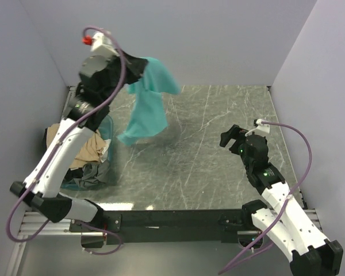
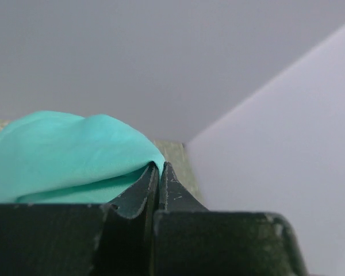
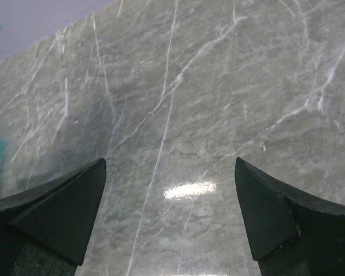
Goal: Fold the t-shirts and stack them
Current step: Move the tshirt to the center of the board, then flatten the tshirt out
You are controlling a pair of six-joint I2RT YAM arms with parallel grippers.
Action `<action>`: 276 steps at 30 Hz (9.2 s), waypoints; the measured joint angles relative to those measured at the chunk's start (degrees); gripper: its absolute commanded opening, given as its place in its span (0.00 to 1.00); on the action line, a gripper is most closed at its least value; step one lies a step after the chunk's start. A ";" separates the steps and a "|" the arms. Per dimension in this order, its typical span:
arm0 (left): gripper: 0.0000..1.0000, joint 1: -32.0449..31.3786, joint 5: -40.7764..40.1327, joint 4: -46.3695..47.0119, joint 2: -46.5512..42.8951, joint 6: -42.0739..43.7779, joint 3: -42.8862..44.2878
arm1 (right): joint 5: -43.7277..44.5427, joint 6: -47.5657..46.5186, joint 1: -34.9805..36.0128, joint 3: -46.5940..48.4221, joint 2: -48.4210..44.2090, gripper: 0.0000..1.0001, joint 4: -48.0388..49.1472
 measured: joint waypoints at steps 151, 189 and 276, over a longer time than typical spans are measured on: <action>0.01 9.18 -8.55 0.02 24.35 8.83 27.23 | -15.02 -15.32 -3.56 85.26 47.98 0.00 -14.16; 0.99 -0.26 -9.73 0.55 0.50 -9.05 -42.93 | -19.63 -0.24 -6.64 17.11 20.90 0.87 -17.40; 1.00 -9.35 4.59 5.79 22.71 -1.95 -37.81 | -8.13 -2.51 -12.76 33.24 60.65 0.92 -15.41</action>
